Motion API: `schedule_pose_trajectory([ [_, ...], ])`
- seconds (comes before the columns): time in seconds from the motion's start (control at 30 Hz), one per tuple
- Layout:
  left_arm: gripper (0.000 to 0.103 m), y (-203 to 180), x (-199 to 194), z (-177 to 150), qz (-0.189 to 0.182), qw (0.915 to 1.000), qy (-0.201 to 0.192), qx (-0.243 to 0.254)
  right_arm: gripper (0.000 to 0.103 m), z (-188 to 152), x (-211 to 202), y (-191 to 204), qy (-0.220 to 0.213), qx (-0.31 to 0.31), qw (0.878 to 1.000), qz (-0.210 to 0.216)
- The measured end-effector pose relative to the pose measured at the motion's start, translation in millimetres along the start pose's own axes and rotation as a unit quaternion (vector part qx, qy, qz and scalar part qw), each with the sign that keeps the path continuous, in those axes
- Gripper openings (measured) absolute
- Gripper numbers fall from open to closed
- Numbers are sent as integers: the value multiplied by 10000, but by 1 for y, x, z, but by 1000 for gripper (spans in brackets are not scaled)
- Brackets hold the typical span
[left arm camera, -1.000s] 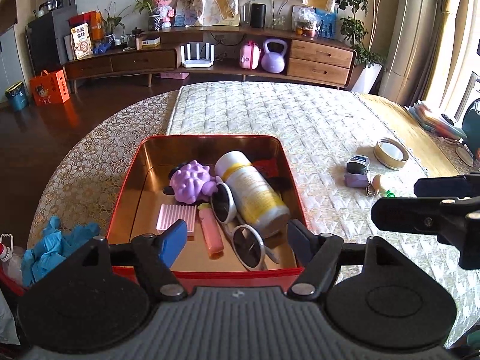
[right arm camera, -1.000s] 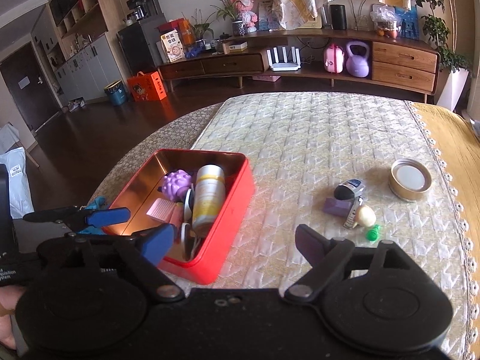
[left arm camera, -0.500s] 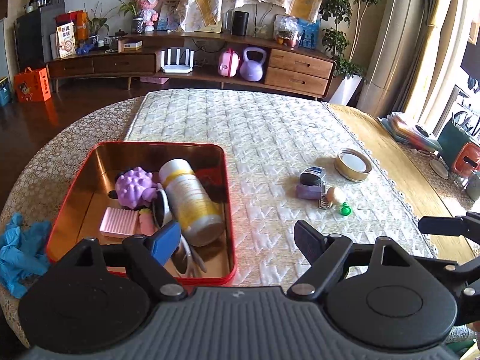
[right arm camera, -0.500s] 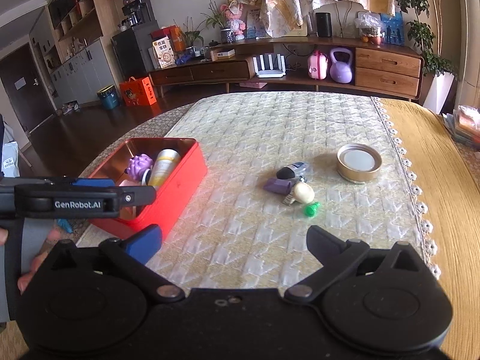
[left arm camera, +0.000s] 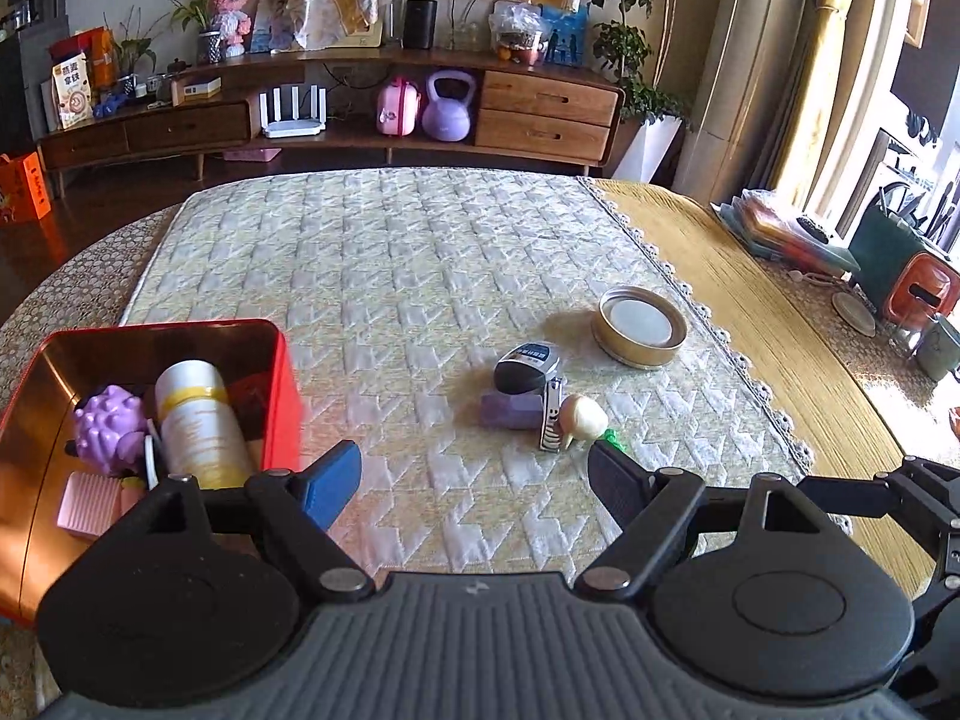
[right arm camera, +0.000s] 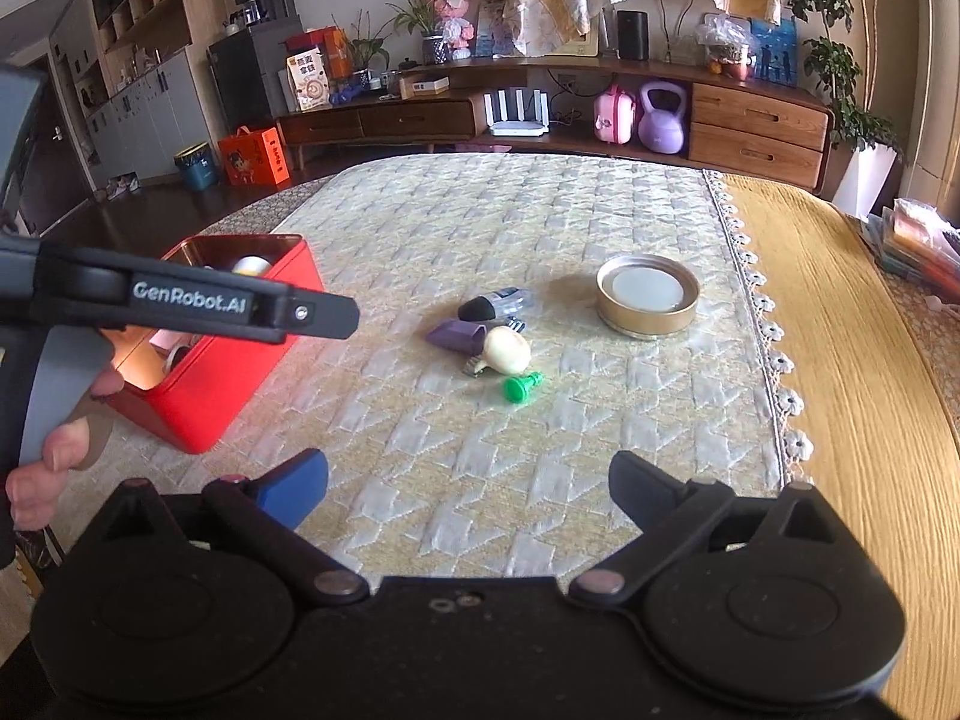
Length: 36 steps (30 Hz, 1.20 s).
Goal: Organize rigid objects
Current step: 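Withdraw both grippers from the tin toward the remaining small items, then grasp the purple block with the left gripper while the right grasps the green stopper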
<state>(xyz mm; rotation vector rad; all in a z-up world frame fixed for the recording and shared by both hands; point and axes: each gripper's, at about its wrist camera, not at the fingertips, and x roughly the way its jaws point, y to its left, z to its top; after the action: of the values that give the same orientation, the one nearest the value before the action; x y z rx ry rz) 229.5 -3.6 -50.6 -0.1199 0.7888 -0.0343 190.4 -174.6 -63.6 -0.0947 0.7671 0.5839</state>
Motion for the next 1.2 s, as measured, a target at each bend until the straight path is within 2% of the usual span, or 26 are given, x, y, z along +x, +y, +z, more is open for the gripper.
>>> schedule_pose_trajectory([
  [0.23, 83, -5, 43, 6, 57, 9997, 212, -85, 93, 1, 20, -12, 0, -214, 9998, 38],
  [0.37, 83, -9, 61, 7, 132, 9997, 225, -37, 83, 2, 33, -17, 41, -294, 9996, 33],
  [0.6, 83, -12, 87, 12, 146, 9996, 253, 5, 77, 8, 51, -25, 30, -298, 9995, 55],
  [0.83, 83, -11, 99, 13, 79, 9998, 181, -95, 68, 14, 70, -24, 87, -442, 9990, 24],
  [0.9, 83, -10, 101, 14, 46, 9997, 174, -133, 62, 16, 75, -24, 82, -478, 9988, 14],
  [1.1, 82, -2, 100, 10, 114, 9996, 75, -241, 55, 17, 86, -21, 113, -580, 9983, -9],
  [1.2, 82, -6, 102, 7, 144, 9998, 103, -6, 52, 17, 88, -19, 79, -650, 9978, -53],
])
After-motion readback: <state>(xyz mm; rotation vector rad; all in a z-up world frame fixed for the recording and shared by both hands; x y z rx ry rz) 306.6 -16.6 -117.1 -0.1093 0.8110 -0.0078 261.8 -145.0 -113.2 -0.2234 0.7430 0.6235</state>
